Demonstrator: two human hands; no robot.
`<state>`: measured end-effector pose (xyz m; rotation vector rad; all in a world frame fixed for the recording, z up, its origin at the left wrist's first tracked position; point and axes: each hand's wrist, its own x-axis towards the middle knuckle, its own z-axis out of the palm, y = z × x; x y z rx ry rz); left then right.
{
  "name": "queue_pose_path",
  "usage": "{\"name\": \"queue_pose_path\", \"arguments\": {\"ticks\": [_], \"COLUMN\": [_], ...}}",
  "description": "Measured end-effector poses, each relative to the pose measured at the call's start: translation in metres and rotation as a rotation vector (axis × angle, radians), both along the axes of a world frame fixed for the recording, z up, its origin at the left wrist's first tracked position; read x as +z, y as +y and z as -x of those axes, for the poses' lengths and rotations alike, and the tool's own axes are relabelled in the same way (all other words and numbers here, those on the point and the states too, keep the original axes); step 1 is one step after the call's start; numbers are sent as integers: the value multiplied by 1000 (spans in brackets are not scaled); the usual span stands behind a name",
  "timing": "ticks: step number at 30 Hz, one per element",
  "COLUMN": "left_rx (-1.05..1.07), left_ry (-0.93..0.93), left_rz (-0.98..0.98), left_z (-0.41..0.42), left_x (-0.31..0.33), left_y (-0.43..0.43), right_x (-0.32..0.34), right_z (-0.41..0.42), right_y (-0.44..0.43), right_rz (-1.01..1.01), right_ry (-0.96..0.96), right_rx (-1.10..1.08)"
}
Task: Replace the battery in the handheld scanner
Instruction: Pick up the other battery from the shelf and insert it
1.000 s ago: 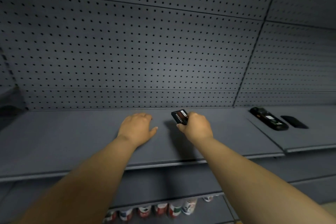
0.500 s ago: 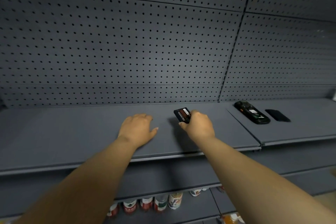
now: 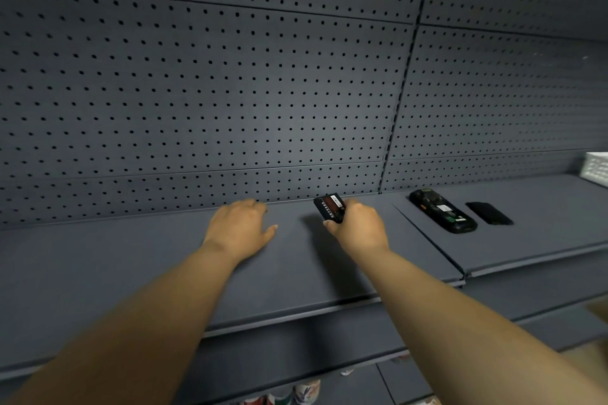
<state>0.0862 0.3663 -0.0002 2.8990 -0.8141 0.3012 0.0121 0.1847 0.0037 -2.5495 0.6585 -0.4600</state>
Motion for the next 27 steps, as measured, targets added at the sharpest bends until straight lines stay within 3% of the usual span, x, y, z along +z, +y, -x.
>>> {"name": "queue_pose_path", "arguments": {"ticks": [27], "left_rx": [191], "left_ry": [27], "left_rz": [66], "left_z": [77], "left_x": [1], "left_y": [-284], "right_x": [11], "right_z": [39], "right_y": [-277], "right_rz": [32], "right_ry": [-74], "right_rx": [248]}}
